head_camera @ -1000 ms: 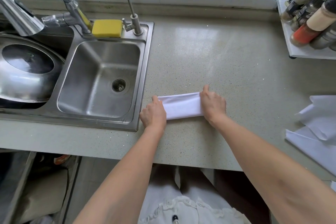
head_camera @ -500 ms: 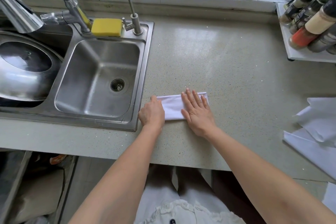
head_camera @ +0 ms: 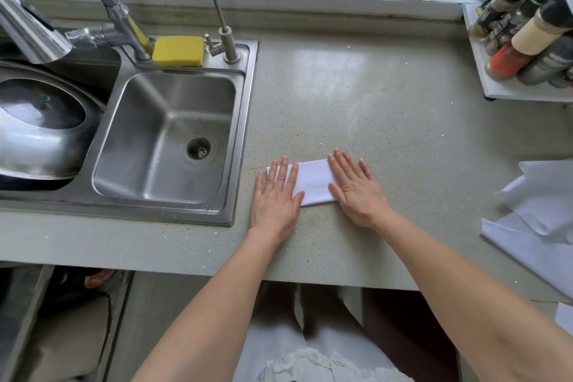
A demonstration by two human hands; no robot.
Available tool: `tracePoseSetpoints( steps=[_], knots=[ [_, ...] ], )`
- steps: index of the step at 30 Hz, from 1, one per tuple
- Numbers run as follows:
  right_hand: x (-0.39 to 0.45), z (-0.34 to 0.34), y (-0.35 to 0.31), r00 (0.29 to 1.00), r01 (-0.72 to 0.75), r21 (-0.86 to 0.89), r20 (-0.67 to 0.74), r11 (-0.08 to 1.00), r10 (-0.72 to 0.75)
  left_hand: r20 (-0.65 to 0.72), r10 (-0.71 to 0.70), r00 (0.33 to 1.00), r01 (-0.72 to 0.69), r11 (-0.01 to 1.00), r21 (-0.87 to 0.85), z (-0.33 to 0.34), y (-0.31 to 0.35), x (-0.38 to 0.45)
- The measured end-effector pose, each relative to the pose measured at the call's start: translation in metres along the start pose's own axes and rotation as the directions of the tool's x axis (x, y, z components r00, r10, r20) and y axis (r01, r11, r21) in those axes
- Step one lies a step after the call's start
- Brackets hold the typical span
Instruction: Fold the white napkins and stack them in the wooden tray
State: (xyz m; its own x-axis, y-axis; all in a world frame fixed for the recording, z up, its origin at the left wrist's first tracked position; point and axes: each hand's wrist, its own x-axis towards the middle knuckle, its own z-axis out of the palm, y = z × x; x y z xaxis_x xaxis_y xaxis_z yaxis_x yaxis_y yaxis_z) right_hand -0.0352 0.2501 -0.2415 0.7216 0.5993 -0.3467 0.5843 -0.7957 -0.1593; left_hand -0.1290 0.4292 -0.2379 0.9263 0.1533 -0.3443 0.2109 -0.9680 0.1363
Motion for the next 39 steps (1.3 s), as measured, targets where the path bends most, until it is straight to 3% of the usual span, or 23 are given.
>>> tracePoseSetpoints(
  steps=[7,11,14,16,19,21,24,29,33,39],
  knots=[
    [-0.003,-0.027,0.005,0.996,-0.045,-0.122,0.076,0.991,0.055,0.007,-0.131,0.991,0.132,0.991,-0.031,-0.008,-0.001,-0.003],
    [0.011,-0.038,-0.006,0.995,-0.061,-0.112,-0.079,0.992,0.052,-0.214,-0.273,0.938,0.217,0.943,-0.252,-0.027,-0.008,0.0],
    [0.025,-0.054,-0.006,0.996,-0.066,-0.009,-0.06,0.998,0.066,-0.136,-0.407,0.903,0.337,0.868,-0.364,-0.043,-0.004,0.009],
    [0.032,-0.058,-0.001,0.996,-0.087,0.074,0.021,0.993,0.086,-0.061,-0.509,0.859,0.44,0.792,-0.423,-0.048,0.003,0.012],
    [0.041,-0.059,0.008,0.987,-0.098,0.128,0.14,0.987,0.08,0.074,-0.683,0.726,0.593,0.569,-0.571,-0.047,0.011,0.012],
    [0.044,-0.064,0.009,0.987,-0.074,0.201,0.153,0.977,0.043,0.133,-0.698,0.704,0.623,0.516,-0.588,-0.047,0.011,0.006],
    [0.039,-0.072,-0.009,0.995,-0.062,0.445,0.099,0.893,0.019,0.178,-0.701,0.691,0.617,0.443,-0.65,-0.049,0.001,-0.013],
    [0.027,-0.08,-0.094,0.988,0.092,0.601,0.047,0.794,-0.15,0.18,-0.782,0.596,0.454,0.143,-0.88,-0.047,-0.052,-0.083],
    [0.008,-0.066,-0.194,0.946,0.253,0.57,0.023,0.782,-0.323,0.179,-0.884,0.431,0.295,-0.05,-0.954,-0.027,-0.11,-0.171],
    [-0.052,-0.012,-0.388,0.835,0.42,0.508,0.109,0.752,-0.539,0.199,-0.978,0.056,0.123,-0.191,-0.974,0.012,-0.204,-0.342]
  ],
)
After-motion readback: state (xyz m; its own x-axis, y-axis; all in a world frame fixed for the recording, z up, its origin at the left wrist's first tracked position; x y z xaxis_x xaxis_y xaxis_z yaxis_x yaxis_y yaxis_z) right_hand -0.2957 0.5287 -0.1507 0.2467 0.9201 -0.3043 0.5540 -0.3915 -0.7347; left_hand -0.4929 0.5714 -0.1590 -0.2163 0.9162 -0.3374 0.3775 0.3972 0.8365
